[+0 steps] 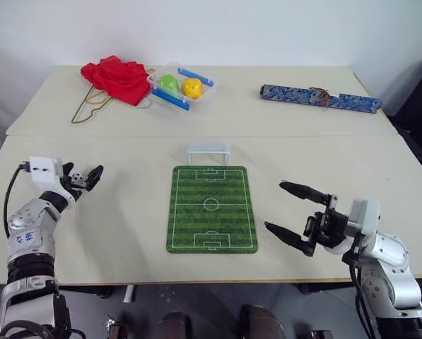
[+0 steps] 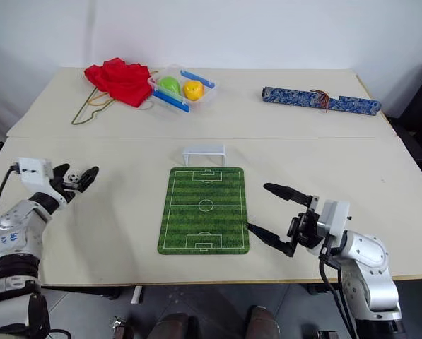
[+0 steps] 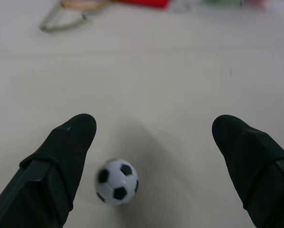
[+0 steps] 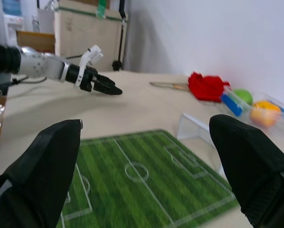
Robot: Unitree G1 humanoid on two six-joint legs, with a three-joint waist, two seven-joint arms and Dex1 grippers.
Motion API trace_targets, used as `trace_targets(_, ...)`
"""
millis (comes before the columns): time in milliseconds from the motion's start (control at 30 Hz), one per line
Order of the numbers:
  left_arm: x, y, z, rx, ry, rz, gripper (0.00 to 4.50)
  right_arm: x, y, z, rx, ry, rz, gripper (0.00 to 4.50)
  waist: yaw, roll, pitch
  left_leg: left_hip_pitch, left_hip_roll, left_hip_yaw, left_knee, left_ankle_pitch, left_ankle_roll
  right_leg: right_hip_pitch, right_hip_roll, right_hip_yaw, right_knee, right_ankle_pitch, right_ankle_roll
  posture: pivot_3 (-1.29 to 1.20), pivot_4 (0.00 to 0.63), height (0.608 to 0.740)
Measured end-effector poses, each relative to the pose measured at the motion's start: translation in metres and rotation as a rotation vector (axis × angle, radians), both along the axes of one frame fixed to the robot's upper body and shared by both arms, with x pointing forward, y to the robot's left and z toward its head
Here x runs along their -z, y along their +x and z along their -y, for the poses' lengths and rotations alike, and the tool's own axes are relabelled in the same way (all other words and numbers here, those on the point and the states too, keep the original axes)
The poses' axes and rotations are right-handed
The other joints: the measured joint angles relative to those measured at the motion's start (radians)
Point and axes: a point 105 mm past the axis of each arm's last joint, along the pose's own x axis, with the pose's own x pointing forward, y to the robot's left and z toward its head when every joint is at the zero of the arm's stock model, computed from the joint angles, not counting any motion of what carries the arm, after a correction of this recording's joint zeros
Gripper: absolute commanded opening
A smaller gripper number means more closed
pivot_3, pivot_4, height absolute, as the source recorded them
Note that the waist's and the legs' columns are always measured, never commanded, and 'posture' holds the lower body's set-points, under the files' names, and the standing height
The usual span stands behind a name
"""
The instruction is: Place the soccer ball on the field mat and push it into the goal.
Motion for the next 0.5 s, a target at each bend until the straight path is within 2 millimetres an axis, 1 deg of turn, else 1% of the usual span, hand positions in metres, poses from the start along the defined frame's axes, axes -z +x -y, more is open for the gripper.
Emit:
trace_targets(133, 0.007, -0.002, -0.006, -0.004, 0.028, -0.038, 4.47, 0.006, -0.003, 0.026, 0.072, -0.055, -0.004, 4.50, 0.005, 0.000, 0.000, 0.000, 0.000, 0.001, 0.000, 0.000, 0.000, 0.000, -0.001, 0.000, 0.000, 0.000, 0.000, 0.00, 0.150, 0.740)
trace_targets(233, 0.010, -0.003, -0.006, 0.001, 0.032, -0.043, 4.47, 0.014, -0.009, 0.039, 0.099, -0.080, -0.029, 4.50, 0.009, -0.001, 0.000, 0.000, 0.000, 0.001, 0.001, 0.000, 0.000, 0.000, -0.001, 0.000, 0.001, 0.000, 0.000, 0.00, 0.150, 0.740)
trace_targets(333, 0.012, -0.002, -0.007, 0.000, 0.028, -0.047, 4.47, 0.021, -0.013, 0.045, 0.111, -0.088, -0.047, 4.50, 0.008, -0.001, 0.000, 0.001, 0.000, 0.001, 0.002, 0.000, 0.000, 0.001, -0.001, 0.001, 0.001, 0.000, 0.000, 0.00, 0.150, 0.740)
trace_targets(433, 0.013, 0.000, -0.005, 0.004, 0.018, -0.049, 3.82, 0.022, -0.014, 0.052, 0.138, -0.088, -0.043, 4.50, 0.009, -0.001, 0.000, 0.001, 0.000, 0.001, 0.003, 0.000, 0.000, 0.001, -0.001, 0.001, 0.003, 0.000, 0.000, 0.00, 0.150, 0.740)
trace_targets(500, 0.014, 0.003, -0.003, 0.012, 0.000, -0.050, 3.24, 0.024, -0.016, 0.053, 0.141, -0.093, -0.043, 4.50, 0.009, -0.001, 0.000, 0.001, 0.000, 0.001, 0.005, 0.000, 0.000, 0.001, -0.001, 0.001, 0.004, 0.000, 0.000, 0.00, 0.150, 0.740)
